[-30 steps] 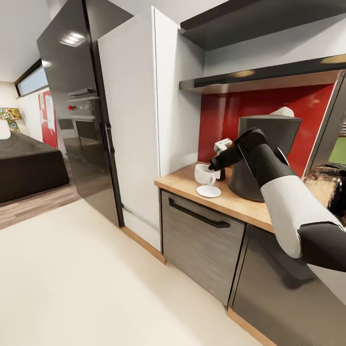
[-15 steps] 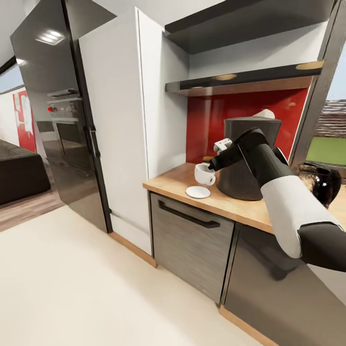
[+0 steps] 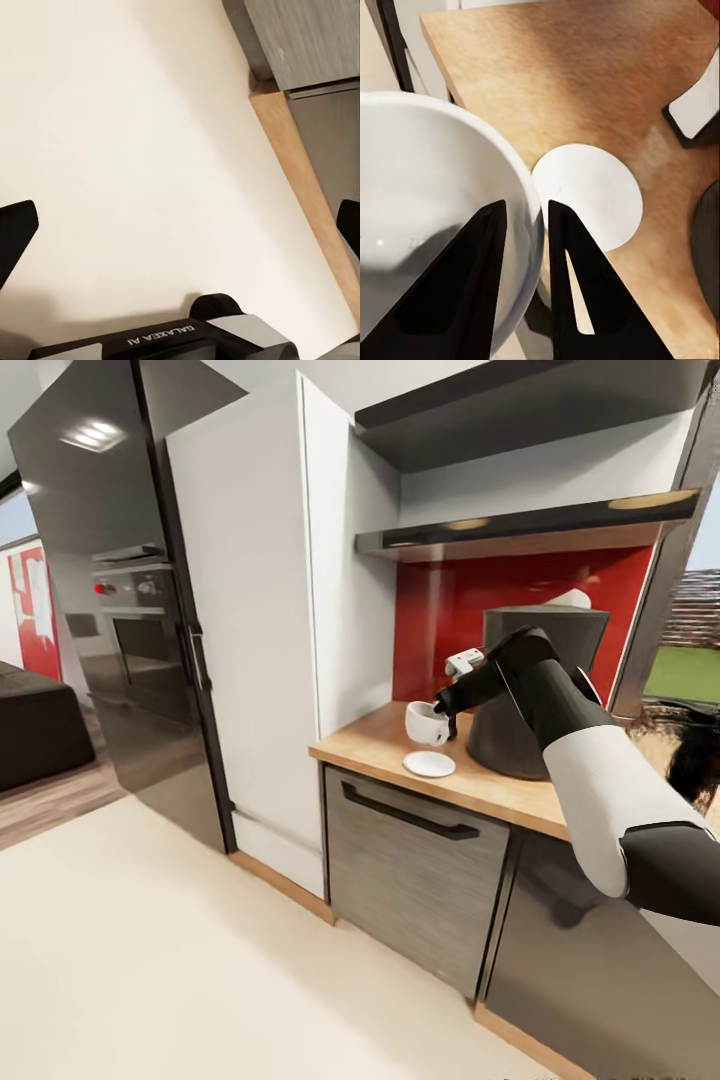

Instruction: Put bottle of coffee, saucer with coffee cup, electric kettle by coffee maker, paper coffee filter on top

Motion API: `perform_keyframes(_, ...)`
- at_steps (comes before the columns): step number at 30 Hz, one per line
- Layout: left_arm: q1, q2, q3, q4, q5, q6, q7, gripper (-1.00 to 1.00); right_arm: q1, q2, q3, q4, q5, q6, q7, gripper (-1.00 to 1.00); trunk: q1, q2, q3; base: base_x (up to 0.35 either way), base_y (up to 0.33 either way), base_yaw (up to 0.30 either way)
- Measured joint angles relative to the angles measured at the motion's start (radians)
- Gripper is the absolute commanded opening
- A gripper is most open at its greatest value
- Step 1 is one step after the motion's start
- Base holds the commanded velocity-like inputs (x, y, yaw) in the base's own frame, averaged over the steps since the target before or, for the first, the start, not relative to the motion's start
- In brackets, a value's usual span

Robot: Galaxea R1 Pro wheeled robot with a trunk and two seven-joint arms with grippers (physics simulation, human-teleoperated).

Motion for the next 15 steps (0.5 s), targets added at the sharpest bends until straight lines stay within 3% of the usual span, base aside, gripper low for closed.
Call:
perform_keyframes(5, 0.0, 0.0, 0.0, 0.0, 0.0, 0.001, -0.001, 1.0, 0.0, 0.0, 0.0, 0.0, 0.001, 0.0, 0.0, -1.0, 0.0, 0.0, 0.005, 0.003, 0.117, -0.194)
perform_keyframes(15, 0.0, 0.0, 0.0, 0.0, 0.0, 0.001, 0.0, 1.0, 0.0, 0.0, 0.001, 0.001, 0.0, 0.0, 0.001, -1.0, 0.0, 0.0, 0.009, 0.0, 0.269, -0.088)
